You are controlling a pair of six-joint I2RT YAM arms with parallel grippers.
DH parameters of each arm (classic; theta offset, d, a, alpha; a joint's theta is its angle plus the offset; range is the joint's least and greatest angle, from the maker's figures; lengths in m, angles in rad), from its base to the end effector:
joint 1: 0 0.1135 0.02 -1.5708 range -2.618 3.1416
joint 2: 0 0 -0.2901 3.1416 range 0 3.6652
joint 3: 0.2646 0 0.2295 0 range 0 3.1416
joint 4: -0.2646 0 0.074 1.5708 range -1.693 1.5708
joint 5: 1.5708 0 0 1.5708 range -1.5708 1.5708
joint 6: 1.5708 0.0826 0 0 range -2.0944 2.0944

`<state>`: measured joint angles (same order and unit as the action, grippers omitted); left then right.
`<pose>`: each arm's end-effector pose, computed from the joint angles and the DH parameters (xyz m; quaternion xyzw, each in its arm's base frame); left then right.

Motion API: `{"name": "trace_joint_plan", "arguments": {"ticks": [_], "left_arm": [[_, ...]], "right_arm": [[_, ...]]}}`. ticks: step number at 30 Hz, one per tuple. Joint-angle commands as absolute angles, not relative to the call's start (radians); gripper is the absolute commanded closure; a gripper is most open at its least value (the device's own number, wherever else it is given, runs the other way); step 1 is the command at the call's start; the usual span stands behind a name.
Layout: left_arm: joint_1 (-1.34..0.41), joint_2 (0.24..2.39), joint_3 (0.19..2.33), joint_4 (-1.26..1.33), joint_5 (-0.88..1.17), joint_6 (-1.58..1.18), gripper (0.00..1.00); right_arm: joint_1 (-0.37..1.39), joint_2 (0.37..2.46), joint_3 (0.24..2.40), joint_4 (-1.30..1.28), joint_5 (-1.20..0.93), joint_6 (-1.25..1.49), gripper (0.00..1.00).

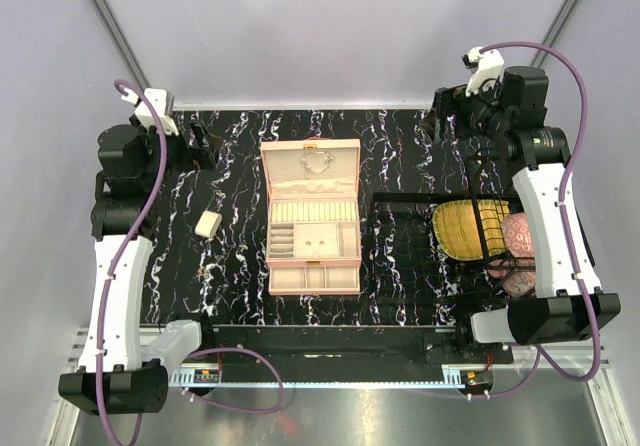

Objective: Organize the mixed jewelry

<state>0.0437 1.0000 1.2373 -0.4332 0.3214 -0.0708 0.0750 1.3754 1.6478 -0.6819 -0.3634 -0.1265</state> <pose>0.2148 -0.0167 0.4384 0.0577 0.7675 -0.1321 0.6247 0.2965 0.0517 0.4553 -0.1813 0.8082 0.1371 0.5432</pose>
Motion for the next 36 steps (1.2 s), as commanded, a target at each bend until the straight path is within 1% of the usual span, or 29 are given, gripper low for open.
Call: {"name": "trace_joint_plan", "arguments": {"ticks": [1, 7, 14, 15, 21, 31, 33, 35, 36], "left_arm": [[0.044, 0.959, 1.223, -0.433, 0.333, -0.037, 0.01], [0.044, 0.959, 1.23, -0.521, 0.376, 0.041, 0.01], [0.045, 0.999, 1.256, -0.817, 0.405, 0.331, 0.01], [0.044, 0.999, 1.243, -0.883, 0.397, 0.36, 0.01], [0.046, 0.979, 1.116, -1.072, 0.324, 0.557, 0.02], [0.044, 0.867, 0.833, -1.114, 0.298, 0.781, 0.12], [0.044, 0.862, 0.801, -1.115, 0.302, 0.799, 0.19], [0.046, 0.871, 0.781, -1.106, 0.304, 0.807, 0.23], [0.046, 0.876, 0.76, -1.098, 0.299, 0.808, 0.3]], "right_arm": [[0.083, 1.348, 1.648, -0.657, -0.394, -0.123, 0.0], [0.083, 1.351, 1.644, -0.66, -0.397, -0.124, 0.0], [0.083, 1.35, 1.631, -0.678, -0.413, -0.124, 0.0], [0.083, 1.35, 1.615, -0.678, -0.42, -0.123, 0.0], [0.083, 1.359, 1.566, -0.676, -0.426, -0.098, 0.0], [0.084, 1.381, 1.543, -0.675, -0.471, -0.1, 0.03], [0.084, 1.379, 1.539, -0.676, -0.48, -0.1, 0.03], [0.086, 1.381, 1.537, -0.676, -0.488, -0.1, 0.04], [0.087, 1.378, 1.534, -0.675, -0.494, -0.101, 0.04]]}}
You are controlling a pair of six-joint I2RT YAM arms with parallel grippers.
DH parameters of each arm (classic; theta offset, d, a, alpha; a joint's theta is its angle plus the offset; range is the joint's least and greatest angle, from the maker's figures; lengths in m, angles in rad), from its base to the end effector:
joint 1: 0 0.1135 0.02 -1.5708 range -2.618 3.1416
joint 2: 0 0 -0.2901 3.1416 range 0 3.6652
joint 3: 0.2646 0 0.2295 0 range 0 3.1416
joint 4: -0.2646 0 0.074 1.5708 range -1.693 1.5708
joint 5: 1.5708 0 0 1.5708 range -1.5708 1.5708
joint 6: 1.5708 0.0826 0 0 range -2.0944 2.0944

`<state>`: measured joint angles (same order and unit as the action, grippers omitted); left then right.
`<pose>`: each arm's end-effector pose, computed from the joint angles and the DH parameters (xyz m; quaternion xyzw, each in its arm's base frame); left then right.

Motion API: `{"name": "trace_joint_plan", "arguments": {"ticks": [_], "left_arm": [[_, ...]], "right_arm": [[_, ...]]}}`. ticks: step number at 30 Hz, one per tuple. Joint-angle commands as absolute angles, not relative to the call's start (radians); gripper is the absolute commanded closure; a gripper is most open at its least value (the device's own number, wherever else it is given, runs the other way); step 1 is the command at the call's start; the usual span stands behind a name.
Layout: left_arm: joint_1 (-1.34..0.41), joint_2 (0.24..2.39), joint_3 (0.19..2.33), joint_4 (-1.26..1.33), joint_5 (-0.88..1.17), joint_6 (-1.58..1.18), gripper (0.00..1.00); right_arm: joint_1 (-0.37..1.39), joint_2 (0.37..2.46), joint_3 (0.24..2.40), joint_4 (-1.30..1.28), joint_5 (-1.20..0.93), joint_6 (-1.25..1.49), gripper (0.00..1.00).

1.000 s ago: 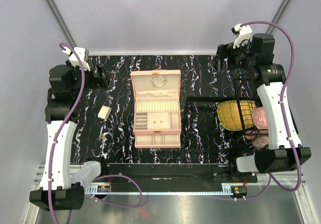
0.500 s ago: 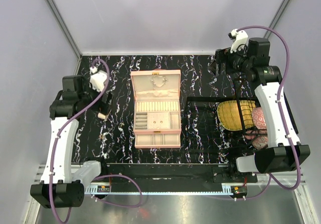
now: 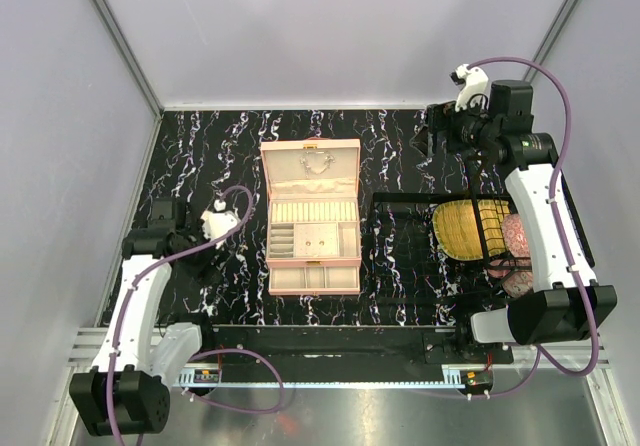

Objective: Organize the mixed jewelry

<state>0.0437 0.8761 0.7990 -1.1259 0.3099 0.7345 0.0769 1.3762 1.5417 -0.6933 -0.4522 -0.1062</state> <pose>0.1157 -0.0202 0.2367 0.3554 0.9044 -0.0718 0.2247 0.2970 0.0591 0.4191 -0.1885 0.8313 0.1872 0.4883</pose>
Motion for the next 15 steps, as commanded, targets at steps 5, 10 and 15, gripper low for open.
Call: {"name": "trace_joint_plan", "arguments": {"ticks": [5, 10, 15], "left_arm": [[0.046, 0.917, 0.698, -1.036, 0.276, 0.808, 0.41], [0.046, 0.965, 0.669, -0.983, 0.267, 0.808, 0.45], [0.044, 1.02, 0.652, -0.925, 0.247, 0.81, 0.51]], "right_arm": [[0.087, 1.373, 1.529, -0.678, -0.497, -0.104, 0.04], [0.087, 1.373, 1.523, -0.676, -0.506, -0.107, 0.04], [0.087, 1.373, 1.522, -0.678, -0.515, -0.109, 0.03]]}}
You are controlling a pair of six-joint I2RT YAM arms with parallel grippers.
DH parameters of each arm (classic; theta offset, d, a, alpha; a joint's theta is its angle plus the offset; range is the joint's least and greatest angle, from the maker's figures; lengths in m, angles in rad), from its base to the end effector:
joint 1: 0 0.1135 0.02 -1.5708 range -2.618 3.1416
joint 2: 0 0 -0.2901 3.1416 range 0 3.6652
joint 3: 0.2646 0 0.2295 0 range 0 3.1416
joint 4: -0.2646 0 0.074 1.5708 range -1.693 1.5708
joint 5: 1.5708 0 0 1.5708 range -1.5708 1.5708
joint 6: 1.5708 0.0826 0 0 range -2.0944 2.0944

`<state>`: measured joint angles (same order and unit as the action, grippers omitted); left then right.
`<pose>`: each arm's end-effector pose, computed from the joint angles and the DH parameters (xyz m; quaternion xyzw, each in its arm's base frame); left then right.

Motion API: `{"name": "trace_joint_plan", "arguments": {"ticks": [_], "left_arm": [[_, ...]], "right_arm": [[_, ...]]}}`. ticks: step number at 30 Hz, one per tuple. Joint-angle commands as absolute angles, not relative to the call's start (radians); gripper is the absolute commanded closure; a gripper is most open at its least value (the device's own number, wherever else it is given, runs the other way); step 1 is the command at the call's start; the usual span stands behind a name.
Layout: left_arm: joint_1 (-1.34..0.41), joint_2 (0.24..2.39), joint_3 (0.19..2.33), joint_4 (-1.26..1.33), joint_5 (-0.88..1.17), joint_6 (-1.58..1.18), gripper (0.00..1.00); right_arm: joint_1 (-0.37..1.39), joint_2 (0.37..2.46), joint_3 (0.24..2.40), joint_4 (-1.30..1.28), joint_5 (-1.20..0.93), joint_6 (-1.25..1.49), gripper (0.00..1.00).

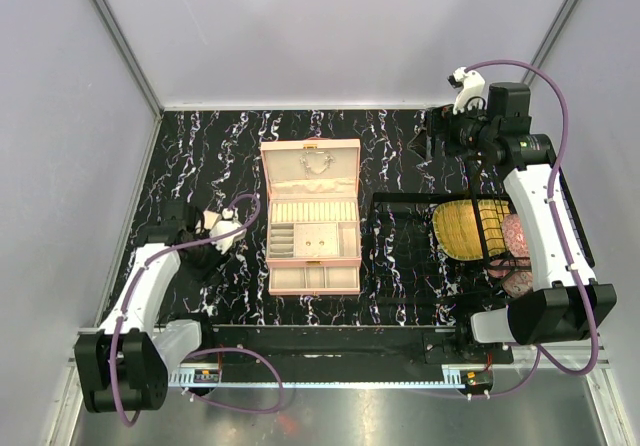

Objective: Organize the mixed jewelry

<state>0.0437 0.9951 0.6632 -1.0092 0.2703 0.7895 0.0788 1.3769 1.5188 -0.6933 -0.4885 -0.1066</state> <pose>0.1269 -0.0165 0.1918 0.3730 0.9111 -0.0765 0.1580 0.2961 0.0623 0.4119 -0.1959 0.8324 0.2045 0.4763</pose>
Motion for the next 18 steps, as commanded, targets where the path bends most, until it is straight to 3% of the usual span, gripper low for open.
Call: {"name": "trace_joint_plan", "arguments": {"ticks": [1, 9, 18], "left_arm": [[0.044, 1.028, 0.649, -0.919, 0.241, 0.811, 0.51], [0.045, 1.042, 0.614, -0.871, 0.198, 0.828, 0.58], [0.055, 1.057, 0.598, -0.827, 0.175, 0.833, 0.58]], "right_arm": [[0.086, 1.373, 1.523, -0.68, -0.515, -0.109, 0.03], [0.089, 1.374, 1.52, -0.681, -0.515, -0.112, 0.03], [0.087, 1.378, 1.519, -0.686, -0.52, -0.113, 0.03]]}}
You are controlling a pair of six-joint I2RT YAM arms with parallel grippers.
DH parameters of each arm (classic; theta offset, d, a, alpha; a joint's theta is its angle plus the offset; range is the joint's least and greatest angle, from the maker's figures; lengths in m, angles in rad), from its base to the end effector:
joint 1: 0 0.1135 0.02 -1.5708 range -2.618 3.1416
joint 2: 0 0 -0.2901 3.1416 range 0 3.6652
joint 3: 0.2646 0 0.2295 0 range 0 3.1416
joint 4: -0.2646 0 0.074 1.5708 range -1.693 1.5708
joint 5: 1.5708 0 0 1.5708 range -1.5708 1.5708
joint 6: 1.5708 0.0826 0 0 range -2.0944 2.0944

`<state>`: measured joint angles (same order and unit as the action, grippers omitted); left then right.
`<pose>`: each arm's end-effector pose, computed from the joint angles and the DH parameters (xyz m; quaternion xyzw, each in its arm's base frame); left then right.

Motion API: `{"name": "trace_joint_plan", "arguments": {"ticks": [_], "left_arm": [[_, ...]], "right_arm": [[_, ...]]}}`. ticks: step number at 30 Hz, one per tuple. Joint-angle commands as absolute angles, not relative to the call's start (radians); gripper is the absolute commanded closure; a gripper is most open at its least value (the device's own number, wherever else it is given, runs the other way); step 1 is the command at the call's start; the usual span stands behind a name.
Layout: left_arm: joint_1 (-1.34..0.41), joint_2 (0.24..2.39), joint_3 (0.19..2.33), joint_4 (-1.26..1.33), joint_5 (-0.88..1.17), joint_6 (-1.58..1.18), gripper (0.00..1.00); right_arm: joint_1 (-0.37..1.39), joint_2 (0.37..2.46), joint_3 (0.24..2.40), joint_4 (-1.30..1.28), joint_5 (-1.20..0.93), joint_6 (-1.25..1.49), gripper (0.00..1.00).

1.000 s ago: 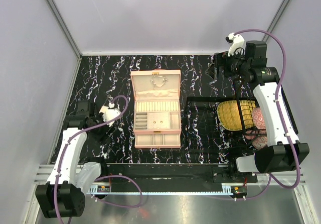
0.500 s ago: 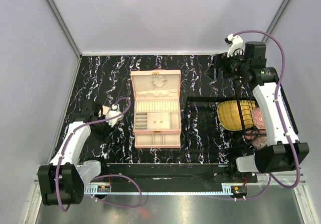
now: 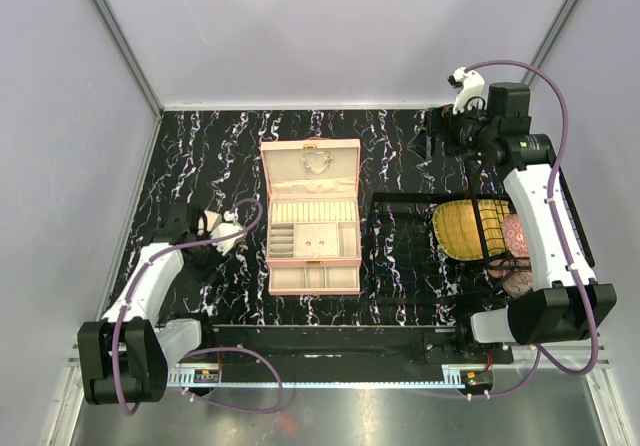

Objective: Organize the mixed jewelry

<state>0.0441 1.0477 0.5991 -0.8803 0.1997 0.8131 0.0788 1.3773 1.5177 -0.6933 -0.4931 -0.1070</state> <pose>0.1384 -0.0103 0.1724 0.3817 0.9111 -0.0401 0.1503 0.2960 0.0626 0.4115 -0.1970 0.8322 0.2064 0.4755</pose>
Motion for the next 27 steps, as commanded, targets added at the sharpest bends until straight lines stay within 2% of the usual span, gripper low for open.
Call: {"name": "trace_joint_plan", "arguments": {"ticks": [1, 27], "left_arm": [[0.058, 1.061, 0.598, -0.827, 0.176, 0.836, 0.58], [0.104, 1.141, 0.584, -0.779, 0.199, 0.865, 0.63]], "right_arm": [[0.087, 1.378, 1.519, -0.686, -0.519, -0.114, 0.03], [0.086, 1.385, 1.517, -0.687, -0.509, -0.109, 0.02]]}}
